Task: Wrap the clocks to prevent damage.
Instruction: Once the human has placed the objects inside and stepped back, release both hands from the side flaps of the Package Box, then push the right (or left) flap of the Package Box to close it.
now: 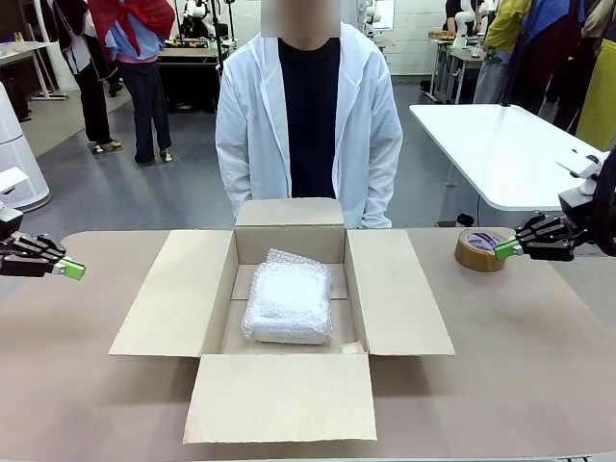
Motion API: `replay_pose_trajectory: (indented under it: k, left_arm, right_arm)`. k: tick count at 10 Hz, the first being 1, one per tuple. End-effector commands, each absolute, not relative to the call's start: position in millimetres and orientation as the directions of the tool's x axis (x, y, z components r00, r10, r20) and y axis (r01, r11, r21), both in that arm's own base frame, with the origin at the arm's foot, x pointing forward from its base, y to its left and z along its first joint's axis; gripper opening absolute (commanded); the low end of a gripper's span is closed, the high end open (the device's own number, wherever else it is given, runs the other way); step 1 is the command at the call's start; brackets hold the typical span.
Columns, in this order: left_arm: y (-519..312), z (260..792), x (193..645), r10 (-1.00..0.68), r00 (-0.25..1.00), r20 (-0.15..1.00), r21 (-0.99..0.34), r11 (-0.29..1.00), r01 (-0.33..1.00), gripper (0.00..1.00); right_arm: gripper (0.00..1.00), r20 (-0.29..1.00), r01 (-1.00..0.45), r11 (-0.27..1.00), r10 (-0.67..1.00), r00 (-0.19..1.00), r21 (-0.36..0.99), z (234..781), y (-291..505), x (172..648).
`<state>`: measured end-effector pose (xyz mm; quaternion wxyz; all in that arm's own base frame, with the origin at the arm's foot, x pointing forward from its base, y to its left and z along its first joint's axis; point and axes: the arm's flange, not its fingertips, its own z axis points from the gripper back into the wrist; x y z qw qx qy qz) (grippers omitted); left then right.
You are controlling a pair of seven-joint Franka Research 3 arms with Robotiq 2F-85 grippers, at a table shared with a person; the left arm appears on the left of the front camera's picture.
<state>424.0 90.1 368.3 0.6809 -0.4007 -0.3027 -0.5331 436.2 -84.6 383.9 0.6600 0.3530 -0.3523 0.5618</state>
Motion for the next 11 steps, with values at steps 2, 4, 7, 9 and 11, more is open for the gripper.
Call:
replay_pose_trajectory:
  k: [2, 4, 7, 9, 11]
  left_arm:
    - [95.0, 368.5, 423.2, -0.475, 0.254, 0.842, -0.219, 0.13, 0.967, 0.0]
    - [95.0, 368.5, 423.2, -0.475, 0.254, 0.842, -0.219, 0.13, 0.967, 0.0]
    - [95.0, 368.5, 423.2, -0.475, 0.254, 0.842, -0.219, 0.13, 0.967, 0.0]
    - [95.0, 368.5, 423.2, -0.475, 0.254, 0.842, -0.219, 0.13, 0.967, 0.0]
    - [95.0, 368.5, 423.2, -0.475, 0.254, 0.842, -0.219, 0.13, 0.967, 0.0]
  right_arm:
    - [0.01, 0.867, -0.989, 0.125, 0.482, 0.127, 0.076, 383.1, -89.6, 434.1]
    - [0.01, 0.867, -0.989, 0.125, 0.482, 0.127, 0.076, 383.1, -89.6, 434.1]
    - [0.01, 0.867, -0.989, 0.125, 0.482, 0.127, 0.076, 383.1, -89.6, 434.1]
    - [0.01, 0.867, -0.989, 0.125, 0.482, 0.127, 0.076, 383.1, -89.6, 434.1]
    - [0.01, 0.867, -0.989, 0.125, 0.482, 0.127, 0.076, 383.1, -89.6, 434.1]
